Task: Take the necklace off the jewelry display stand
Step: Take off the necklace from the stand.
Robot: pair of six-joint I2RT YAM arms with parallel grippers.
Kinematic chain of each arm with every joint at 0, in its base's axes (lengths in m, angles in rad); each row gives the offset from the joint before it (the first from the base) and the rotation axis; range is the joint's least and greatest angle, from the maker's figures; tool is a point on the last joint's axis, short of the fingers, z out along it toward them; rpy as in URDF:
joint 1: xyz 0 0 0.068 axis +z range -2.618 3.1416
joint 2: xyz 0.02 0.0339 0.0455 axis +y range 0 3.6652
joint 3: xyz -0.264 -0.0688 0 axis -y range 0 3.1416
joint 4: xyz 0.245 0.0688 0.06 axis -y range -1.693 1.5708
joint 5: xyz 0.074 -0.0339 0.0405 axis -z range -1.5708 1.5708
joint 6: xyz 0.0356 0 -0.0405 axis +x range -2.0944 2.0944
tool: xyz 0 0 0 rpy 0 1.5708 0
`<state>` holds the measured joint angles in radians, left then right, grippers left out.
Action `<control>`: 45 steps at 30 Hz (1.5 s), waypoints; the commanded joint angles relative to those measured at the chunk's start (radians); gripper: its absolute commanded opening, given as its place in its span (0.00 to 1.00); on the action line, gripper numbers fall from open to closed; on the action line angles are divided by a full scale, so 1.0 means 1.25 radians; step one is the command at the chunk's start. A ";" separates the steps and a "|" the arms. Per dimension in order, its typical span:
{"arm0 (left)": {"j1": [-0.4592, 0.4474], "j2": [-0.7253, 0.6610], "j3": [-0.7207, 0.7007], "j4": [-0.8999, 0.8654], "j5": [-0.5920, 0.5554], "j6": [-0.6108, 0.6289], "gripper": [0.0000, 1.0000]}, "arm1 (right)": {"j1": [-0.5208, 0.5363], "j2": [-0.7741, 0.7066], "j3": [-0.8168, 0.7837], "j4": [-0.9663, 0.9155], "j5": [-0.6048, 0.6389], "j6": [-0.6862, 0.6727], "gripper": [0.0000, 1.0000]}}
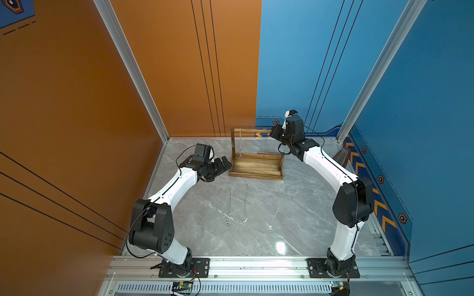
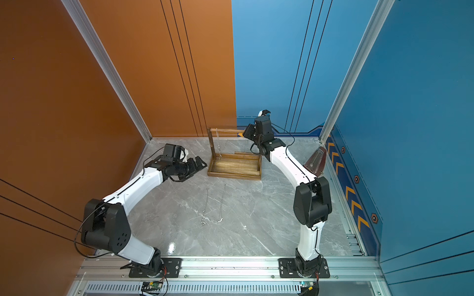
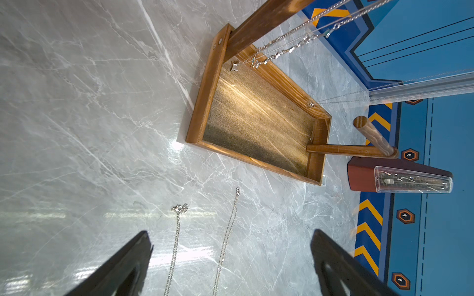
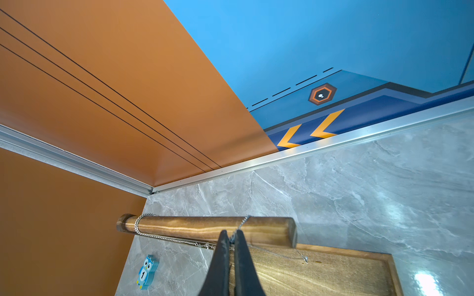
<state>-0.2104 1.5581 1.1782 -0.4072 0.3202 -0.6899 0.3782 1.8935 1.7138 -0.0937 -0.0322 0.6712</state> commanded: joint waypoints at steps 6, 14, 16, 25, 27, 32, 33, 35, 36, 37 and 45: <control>-0.003 -0.003 -0.012 0.013 0.017 -0.003 0.98 | -0.036 -0.056 -0.034 -0.001 -0.029 0.010 0.00; -0.004 -0.002 -0.012 0.013 0.016 -0.003 0.98 | -0.062 -0.070 -0.049 0.001 -0.045 0.014 0.00; -0.005 -0.002 -0.012 0.013 0.016 -0.002 0.99 | -0.068 -0.074 -0.052 0.000 -0.049 0.015 0.00; -0.006 -0.002 -0.013 0.013 0.016 -0.002 0.98 | -0.083 -0.096 -0.063 -0.001 -0.057 0.014 0.00; -0.006 -0.002 -0.013 0.013 0.016 -0.001 0.98 | -0.085 -0.103 -0.064 -0.002 -0.057 0.014 0.00; -0.006 -0.003 -0.012 0.013 0.017 -0.001 0.98 | -0.092 -0.123 -0.063 -0.007 -0.057 0.010 0.00; -0.006 -0.004 -0.013 0.014 0.017 0.000 0.98 | -0.092 -0.128 -0.063 -0.009 -0.055 0.010 0.00; -0.006 -0.004 -0.012 0.013 0.017 0.001 0.98 | -0.097 -0.137 -0.063 -0.013 -0.055 0.008 0.00; -0.006 -0.005 -0.013 0.013 0.017 0.002 0.98 | -0.099 -0.140 -0.062 -0.016 -0.055 0.007 0.00; -0.006 -0.007 -0.013 0.014 0.018 0.002 0.98 | -0.100 -0.146 -0.061 -0.019 -0.055 0.006 0.00; -0.008 -0.021 -0.012 0.014 0.020 0.024 0.98 | -0.113 -0.191 -0.063 -0.041 -0.055 -0.004 0.00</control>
<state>-0.2115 1.5581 1.1782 -0.4068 0.3229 -0.6853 0.2466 1.7004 1.6451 -0.1162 -0.0879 0.6800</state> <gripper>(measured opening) 0.985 0.067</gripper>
